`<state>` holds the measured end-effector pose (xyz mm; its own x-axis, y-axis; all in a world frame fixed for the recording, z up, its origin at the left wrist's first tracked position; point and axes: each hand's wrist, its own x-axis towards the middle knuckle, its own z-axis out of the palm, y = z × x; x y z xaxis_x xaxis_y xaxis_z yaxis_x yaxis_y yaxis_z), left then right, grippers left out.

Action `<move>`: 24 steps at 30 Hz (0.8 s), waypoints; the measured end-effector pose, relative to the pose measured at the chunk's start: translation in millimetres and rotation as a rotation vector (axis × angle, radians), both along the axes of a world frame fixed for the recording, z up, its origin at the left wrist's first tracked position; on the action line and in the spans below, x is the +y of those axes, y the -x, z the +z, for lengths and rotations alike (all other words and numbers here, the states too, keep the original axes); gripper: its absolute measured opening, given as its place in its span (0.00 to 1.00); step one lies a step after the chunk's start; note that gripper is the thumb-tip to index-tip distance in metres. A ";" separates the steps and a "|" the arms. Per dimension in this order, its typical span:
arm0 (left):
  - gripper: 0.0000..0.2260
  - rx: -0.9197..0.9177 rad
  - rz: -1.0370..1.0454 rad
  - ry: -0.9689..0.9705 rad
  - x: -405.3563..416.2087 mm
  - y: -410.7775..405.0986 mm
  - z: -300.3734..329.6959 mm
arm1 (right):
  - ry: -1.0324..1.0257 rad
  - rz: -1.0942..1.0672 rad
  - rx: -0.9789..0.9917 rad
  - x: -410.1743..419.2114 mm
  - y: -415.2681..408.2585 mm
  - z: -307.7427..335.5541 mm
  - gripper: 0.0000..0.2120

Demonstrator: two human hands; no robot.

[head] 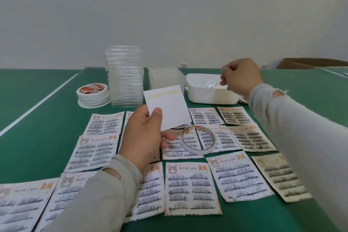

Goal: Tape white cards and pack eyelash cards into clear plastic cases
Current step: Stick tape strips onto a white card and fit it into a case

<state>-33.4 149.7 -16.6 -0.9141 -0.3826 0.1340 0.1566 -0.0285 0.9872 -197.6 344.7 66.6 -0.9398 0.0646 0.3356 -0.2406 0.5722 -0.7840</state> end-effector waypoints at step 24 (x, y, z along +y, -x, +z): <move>0.07 0.076 -0.073 0.032 -2.6 -2.0 4.2 | 0.627 0.562 -0.429 -39.3 -107.9 -69.0 0.14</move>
